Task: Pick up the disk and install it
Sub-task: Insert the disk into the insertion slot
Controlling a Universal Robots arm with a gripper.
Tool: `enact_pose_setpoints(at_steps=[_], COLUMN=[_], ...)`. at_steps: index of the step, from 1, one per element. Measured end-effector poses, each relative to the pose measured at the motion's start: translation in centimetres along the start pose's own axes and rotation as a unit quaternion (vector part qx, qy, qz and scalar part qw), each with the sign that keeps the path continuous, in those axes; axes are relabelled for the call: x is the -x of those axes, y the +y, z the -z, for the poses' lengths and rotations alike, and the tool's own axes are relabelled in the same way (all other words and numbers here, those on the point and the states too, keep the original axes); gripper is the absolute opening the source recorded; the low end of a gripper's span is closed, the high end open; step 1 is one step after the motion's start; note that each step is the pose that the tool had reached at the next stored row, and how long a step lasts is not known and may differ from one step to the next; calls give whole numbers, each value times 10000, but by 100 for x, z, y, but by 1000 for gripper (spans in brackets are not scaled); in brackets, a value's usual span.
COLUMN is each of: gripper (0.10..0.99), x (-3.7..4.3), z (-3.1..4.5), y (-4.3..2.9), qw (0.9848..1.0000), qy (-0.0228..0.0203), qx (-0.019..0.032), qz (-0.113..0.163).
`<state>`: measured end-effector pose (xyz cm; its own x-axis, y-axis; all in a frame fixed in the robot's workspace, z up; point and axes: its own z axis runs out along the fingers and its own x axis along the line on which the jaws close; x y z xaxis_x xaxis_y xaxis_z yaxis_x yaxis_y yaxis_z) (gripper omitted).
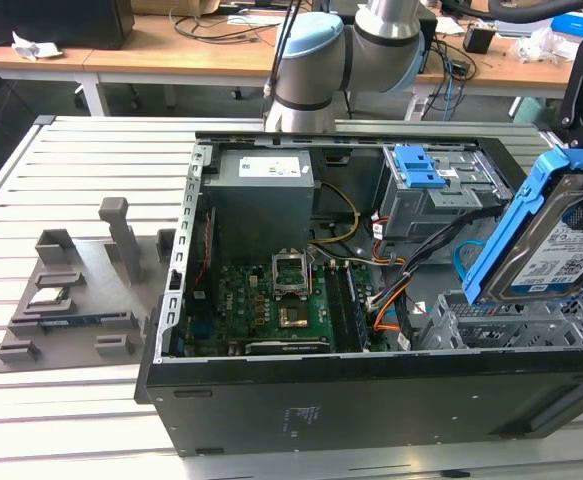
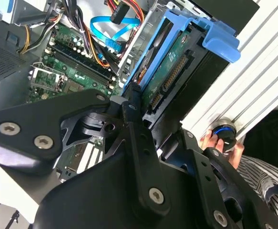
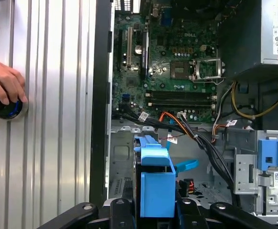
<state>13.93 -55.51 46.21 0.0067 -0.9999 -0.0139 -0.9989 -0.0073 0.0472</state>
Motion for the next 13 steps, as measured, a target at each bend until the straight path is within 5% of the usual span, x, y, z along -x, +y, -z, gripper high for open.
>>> enact_pose_setpoints(at_steps=[6,13], gripper=[365,365], x=[10,81], z=[-67,-155], y=[0,28], qw=[9994,9994], qy=[-15,-12], qx=[-5,-5], qz=[-340,-360])
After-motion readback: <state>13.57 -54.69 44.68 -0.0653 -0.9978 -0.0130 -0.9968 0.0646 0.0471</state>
